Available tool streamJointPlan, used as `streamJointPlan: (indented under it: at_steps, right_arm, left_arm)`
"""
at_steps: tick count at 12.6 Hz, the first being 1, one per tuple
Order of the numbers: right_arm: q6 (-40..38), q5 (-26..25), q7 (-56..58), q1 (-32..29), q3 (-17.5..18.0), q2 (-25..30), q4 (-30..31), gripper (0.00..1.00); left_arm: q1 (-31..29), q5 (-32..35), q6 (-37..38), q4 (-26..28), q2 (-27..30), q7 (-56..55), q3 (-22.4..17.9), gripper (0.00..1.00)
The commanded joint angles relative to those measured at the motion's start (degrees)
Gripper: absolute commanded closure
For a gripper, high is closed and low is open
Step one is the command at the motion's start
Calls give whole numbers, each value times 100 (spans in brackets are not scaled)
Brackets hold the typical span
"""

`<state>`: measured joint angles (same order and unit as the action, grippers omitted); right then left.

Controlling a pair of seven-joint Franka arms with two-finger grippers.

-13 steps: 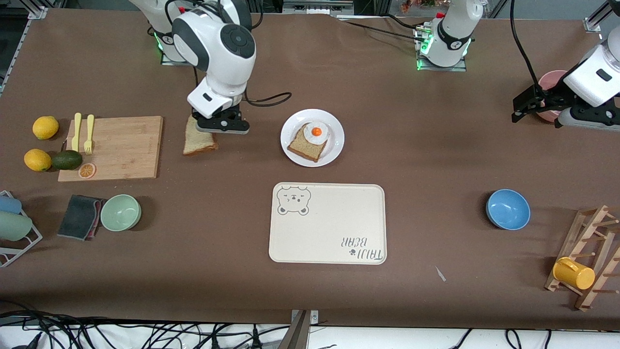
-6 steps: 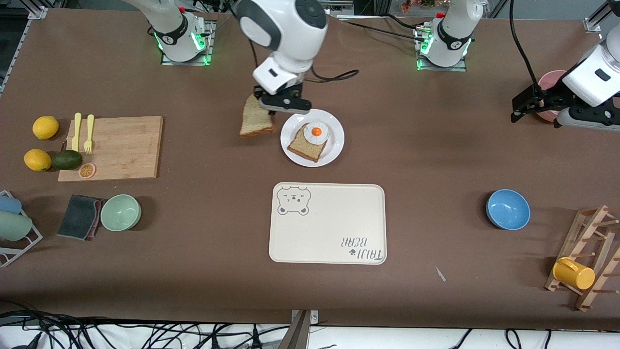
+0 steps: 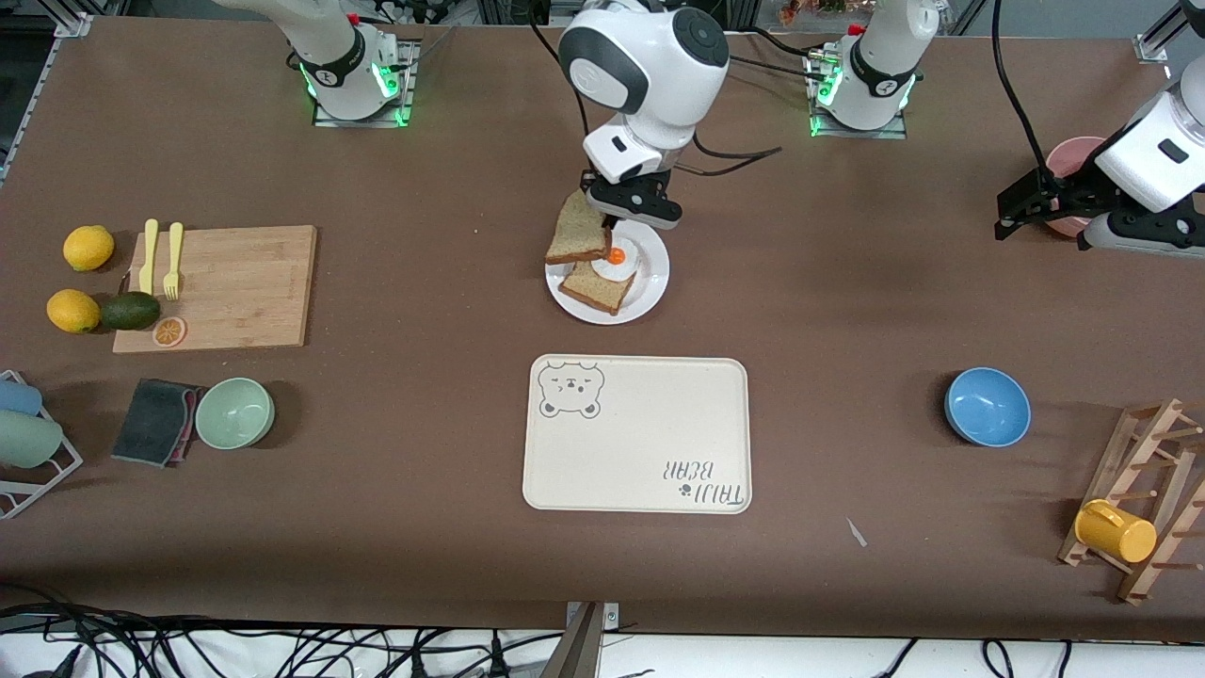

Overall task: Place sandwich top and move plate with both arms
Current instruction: 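Carry the bread slice with the right gripper onto the egg slice on the plate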

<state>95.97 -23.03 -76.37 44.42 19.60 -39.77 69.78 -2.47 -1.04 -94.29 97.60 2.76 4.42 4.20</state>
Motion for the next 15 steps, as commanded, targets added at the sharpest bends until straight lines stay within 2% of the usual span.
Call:
streamJointPlan:
  at_steps: [1,8,9,10,11,12,15]
  right_arm:
    - [-307,132,-229,216,-141,-602,-817,100]
    - [-132,141,-860,154,-132,-1024,-861,100]
    - [-79,141,-940,154,-141,-1042,-853,80]
    - [-70,141,-941,163,-150,-1042,-844,45]
    - [-61,141,-941,180,-167,-1042,-844,32]
    - [-61,141,-941,198,-202,-1033,-835,20]
    - [-87,316,-924,172,-289,-928,-782,6]
  left_arm:
    - [0,175,77,-31,-4,-29,11,0]
    - [-17,175,157,-31,-4,-29,11,0]
    - [-17,175,157,-31,-4,-29,11,0]
    - [-17,175,157,-31,-4,-29,11,0]
    - [-17,183,165,-31,-4,-20,11,0]
    - [-17,175,165,-22,-4,-20,11,0]
    - [-17,175,165,-22,-4,-28,2,0]
